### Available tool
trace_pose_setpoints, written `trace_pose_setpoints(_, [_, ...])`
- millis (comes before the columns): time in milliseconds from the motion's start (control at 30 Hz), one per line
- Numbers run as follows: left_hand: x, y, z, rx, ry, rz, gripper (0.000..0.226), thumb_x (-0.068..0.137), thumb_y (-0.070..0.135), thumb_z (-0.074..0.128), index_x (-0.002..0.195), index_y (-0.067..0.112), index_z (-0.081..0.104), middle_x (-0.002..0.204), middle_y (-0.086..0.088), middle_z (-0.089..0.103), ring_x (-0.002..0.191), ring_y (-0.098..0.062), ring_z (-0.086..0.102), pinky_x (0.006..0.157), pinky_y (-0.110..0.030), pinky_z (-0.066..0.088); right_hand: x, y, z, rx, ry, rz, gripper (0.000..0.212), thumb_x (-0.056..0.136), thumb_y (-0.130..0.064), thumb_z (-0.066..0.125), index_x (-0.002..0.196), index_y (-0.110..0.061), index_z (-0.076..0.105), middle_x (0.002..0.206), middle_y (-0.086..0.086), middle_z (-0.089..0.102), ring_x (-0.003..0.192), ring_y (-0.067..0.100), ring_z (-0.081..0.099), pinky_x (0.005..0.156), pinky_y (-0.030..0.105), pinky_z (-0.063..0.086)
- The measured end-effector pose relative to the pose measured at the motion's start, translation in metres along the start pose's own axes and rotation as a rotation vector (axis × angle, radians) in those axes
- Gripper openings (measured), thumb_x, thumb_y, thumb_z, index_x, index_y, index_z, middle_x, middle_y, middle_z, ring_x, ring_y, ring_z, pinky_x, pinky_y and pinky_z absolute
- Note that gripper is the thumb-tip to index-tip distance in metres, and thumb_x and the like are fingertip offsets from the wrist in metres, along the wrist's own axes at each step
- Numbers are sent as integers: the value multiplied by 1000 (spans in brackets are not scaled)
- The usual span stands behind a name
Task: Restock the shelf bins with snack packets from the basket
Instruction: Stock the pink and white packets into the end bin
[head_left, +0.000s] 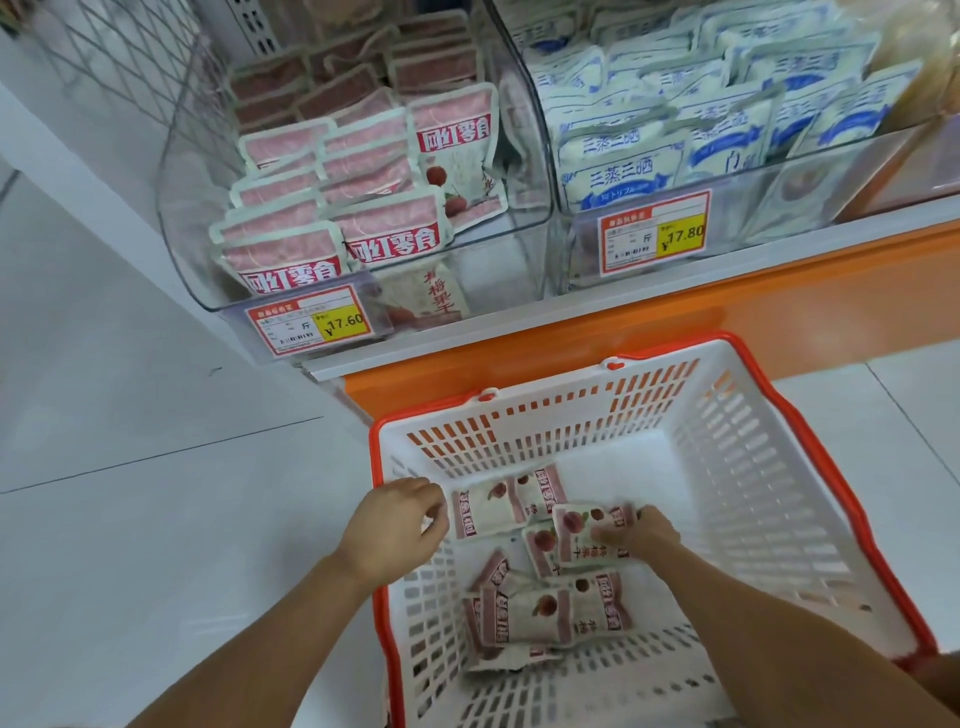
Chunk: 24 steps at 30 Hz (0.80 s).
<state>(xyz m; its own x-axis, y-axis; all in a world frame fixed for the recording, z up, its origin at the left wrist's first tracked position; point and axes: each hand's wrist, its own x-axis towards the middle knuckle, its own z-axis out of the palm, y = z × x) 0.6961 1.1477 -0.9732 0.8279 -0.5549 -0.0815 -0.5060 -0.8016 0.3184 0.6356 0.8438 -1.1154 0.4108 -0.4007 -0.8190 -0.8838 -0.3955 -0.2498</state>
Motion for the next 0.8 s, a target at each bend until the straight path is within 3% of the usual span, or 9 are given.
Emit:
trace_pose_setpoints(100, [0,1,-2,21,-2,-11,30,82,34,40,66,21,62,63,11,61,54,-7,55,52,-22,45,-6,-6,5,91,-72,-67,55,64,-36,87,103,-5,64,102,7,69,90,21,66,87,36,54])
trace_pose_setpoints(200, [0,3,-4,45,-25,-13,33,83,36,37,66,21,62,64,11,61,55,-7,55,53,-21,44,-25,-24,-3,125,-106,-162,73,67,-22,86,128,-1,52,117,11,62,103,25,61,88,33,51])
trace_pose_setpoints(267, [1,4,-4,34,-33,-19,41,83,40,31,69,19,63,67,9,62,59,-9,56,56,-23,45,-40,-39,-15,104,-94,-237,76,71,-17,84,134,-2,45,125,12,57,108,25,57,85,30,47])
trace_pose_setpoints(400, [11,22,-16,-52,-26,-1,52,85,45,24,79,15,67,79,6,67,71,-11,59,67,-29,50,-73,-70,-52,48,-83,-422,39,71,-16,83,103,-8,63,107,5,68,87,17,62,81,30,51])
trace_pose_setpoints(467, [20,36,-35,-44,-9,54,45,90,40,32,86,15,69,86,5,68,77,-11,60,71,-30,50,-96,-90,-76,44,-94,-535,36,67,-18,84,98,-14,67,100,-1,72,87,16,68,84,36,56])
trace_pose_setpoints(533, [31,50,-63,-33,64,87,33,94,33,42,91,16,70,89,6,68,80,-11,60,72,-30,50,-132,-111,-101,-8,-102,-650,28,67,-23,84,90,-21,68,91,-5,73,82,15,70,77,34,57])
trace_pose_setpoints(600, [37,63,-96,-57,222,117,31,94,34,44,89,17,69,86,7,67,77,-8,58,66,-27,50,-176,-129,-128,-109,-79,-741,23,70,-29,83,82,-17,68,82,-2,73,73,17,70,65,30,54])
trace_pose_setpoints(700, [31,78,-142,-66,466,182,34,92,36,39,90,17,68,86,10,65,77,0,52,67,-5,37,-251,-142,-165,-181,50,-845,28,71,-33,82,77,-11,67,73,1,72,55,12,60,49,22,42])
trace_pose_setpoints(800, [26,80,-176,-128,542,134,37,94,36,38,108,18,66,103,14,59,95,1,51,79,-10,37,-312,-154,-194,-71,168,-973,35,71,-33,82,74,-2,65,67,6,70,53,21,60,53,29,45])
